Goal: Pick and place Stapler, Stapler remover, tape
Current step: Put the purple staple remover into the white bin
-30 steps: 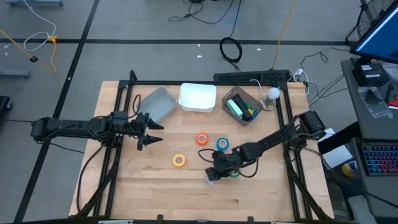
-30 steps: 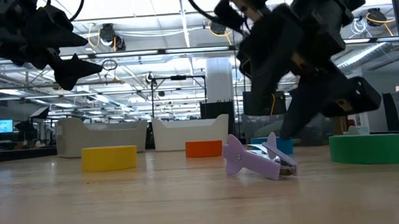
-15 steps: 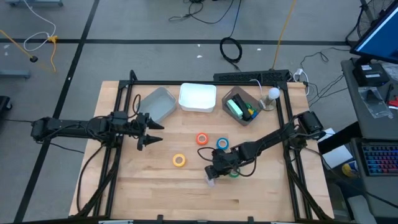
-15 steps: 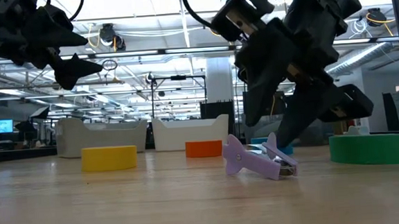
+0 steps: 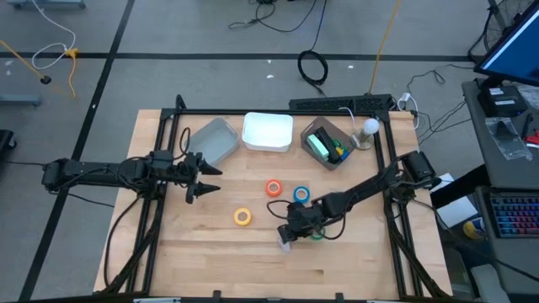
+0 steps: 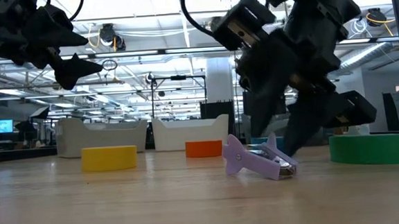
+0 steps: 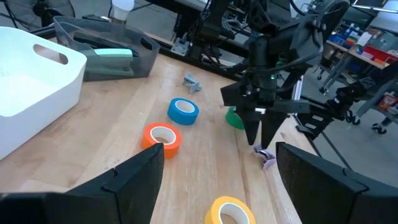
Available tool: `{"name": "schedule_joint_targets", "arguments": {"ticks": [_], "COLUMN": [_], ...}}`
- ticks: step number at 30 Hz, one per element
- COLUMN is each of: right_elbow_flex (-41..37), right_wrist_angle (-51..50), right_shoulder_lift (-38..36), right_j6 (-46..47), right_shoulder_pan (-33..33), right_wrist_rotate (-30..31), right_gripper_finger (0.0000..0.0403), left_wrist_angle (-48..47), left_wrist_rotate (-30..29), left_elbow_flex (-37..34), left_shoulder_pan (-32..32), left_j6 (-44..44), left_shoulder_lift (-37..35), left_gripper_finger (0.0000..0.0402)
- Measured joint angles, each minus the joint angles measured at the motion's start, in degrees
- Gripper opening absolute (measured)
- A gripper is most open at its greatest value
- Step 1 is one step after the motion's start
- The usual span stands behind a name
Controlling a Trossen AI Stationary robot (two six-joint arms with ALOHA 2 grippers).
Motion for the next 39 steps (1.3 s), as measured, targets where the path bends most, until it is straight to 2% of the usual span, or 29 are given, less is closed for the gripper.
{"name": "schedule_joint_targets", "arguments": {"ticks": [11,21,39], "right_elbow_flex": [0.1,0.1,0.1], "right_wrist_angle": [0.0,0.3,0.4], "right_shoulder_lift": [0.7,0.7,0.7], "right_j6": [0.0,-0.4,-0.2], "right_shoulder_pan": [0.0,-0.3,-0.3], "right_wrist_rotate": [-0.5,1.0,0.9], "right_gripper_finger": [0.0152,0.0094,0.0017], "left_wrist_angle": [0.1,0.1,0.1], "left_wrist_rotate": [0.0,0.0,0.0], "left_elbow_flex": [0.0,0.0,0.0], "left_shoulder_pan": [0.0,0.0,0.0], "left_j6": [-0.1,-0.1,-0.1], "left_shoulder_lift": [0.0,0.0,0.0], "left_gripper_finger": [0.0312,0.0312,0.0312]}}
